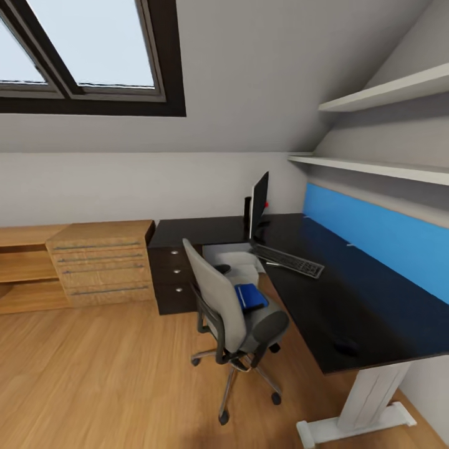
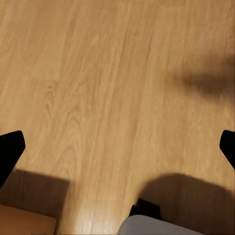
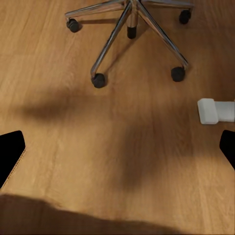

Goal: In the bedroom, organize the workspace by keeping the computer under the desk, ensuring the monitor is on the desk, placing the keyboard on the desk next to the monitor, placing the mouse on the desk next to the keyboard, moving the folder from the swivel chair onto the desk next to the mouse, stacking the notebook on top of the folder with the pen on top of the notebook, and positioning the swivel chair next to the desk.

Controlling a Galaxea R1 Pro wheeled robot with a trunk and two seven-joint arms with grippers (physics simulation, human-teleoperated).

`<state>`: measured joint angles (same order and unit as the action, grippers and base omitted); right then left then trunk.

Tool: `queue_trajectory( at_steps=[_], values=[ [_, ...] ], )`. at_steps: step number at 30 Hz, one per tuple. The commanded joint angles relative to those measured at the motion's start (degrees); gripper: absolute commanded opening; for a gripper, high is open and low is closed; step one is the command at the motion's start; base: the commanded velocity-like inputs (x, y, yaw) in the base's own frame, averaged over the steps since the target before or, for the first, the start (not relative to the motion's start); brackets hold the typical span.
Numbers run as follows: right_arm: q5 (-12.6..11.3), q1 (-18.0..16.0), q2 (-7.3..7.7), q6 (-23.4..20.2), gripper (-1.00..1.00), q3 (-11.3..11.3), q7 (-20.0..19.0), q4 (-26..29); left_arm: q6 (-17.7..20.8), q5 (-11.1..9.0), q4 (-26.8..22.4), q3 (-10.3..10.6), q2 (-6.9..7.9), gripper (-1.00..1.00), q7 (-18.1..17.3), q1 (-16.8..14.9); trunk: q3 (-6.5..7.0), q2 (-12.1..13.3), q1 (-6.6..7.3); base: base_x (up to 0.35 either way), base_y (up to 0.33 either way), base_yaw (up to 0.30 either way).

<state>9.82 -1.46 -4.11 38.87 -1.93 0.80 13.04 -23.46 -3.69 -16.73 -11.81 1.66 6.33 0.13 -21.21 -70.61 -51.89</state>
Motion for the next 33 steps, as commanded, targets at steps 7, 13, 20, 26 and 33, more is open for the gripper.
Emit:
queue_trajectory(
  at_steps=[7,13,20,26,33],
  values=[
    [0.01,-0.03,0.15,0.15,1.00,-0.18,0.08,-0.02,-0.12,-0.60,-0.28,0.21,-0.30,1.00,0.14,0.02,-0.05,-0.03,-0.03,0.126,0.067,0.000],
    [0.01,-0.03,0.14,0.15,1.00,-0.18,0.08,0.05,-2.27,-0.54,-0.49,0.16,-1.83,1.00,0.48,0.02,-1.13,-2.44,-1.35,0.006,0.003,0.000],
    [0.03,-0.03,0.15,0.15,1.00,-0.18,0.08,0.05,-2.37,-0.53,-0.49,0.14,-1.91,1.00,0.62,0.00,-2.39,-5.25,-2.89,0.000,0.000,0.000],
    [0.03,-0.03,0.16,0.15,1.00,-0.17,0.08,0.04,-2.38,-0.54,-0.49,0.12,-1.92,1.00,0.69,0.01,-3.46,-7.65,-4.21,0.000,0.000,0.000],
    [0.02,-0.03,0.16,0.15,1.00,-0.14,0.08,-0.03,-2.42,-0.60,-1.39,0.02,-1.80,1.00,0.78,0.03,-4.72,-10.46,-5.74,-0.003,0.000,0.000]
  ],
)
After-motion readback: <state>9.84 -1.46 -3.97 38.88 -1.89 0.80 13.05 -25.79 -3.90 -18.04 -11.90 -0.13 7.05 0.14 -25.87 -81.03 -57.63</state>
